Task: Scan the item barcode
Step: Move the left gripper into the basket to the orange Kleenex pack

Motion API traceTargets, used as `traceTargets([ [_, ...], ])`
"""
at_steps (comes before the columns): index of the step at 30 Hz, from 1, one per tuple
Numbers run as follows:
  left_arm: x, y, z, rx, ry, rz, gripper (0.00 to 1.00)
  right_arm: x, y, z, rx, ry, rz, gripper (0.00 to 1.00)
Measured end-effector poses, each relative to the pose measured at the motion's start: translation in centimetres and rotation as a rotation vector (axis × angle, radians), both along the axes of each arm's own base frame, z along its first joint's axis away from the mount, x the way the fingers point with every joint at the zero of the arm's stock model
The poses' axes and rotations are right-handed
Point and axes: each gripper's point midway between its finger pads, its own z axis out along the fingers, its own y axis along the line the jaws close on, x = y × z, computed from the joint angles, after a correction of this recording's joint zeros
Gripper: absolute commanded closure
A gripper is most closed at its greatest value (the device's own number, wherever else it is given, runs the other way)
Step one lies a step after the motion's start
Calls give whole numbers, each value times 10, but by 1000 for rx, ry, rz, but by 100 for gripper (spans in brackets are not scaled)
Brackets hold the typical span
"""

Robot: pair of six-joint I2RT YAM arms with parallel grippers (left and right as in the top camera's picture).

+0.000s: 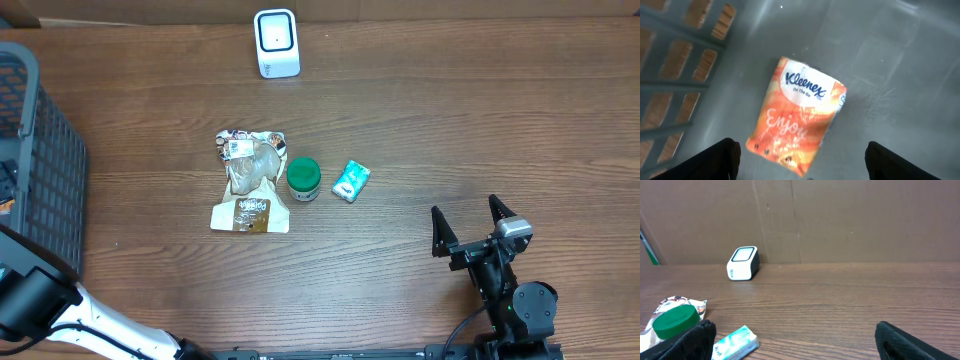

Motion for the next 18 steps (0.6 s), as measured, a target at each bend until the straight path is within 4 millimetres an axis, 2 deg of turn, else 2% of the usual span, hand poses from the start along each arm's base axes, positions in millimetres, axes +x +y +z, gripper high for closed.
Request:
traceTargets([
  [6,1,7,-13,31,36,-56,16,0,0,0,0,1,0,0],
  [12,3,12,-13,64,48,-88,16,0,0,0,0,0,0,0],
  [14,2,12,-17,61,57,-95,18,0,0,0,0,0,0,0],
  [18,0,11,-29,44,78,-101,28,0,0,0,0,0,0,0],
])
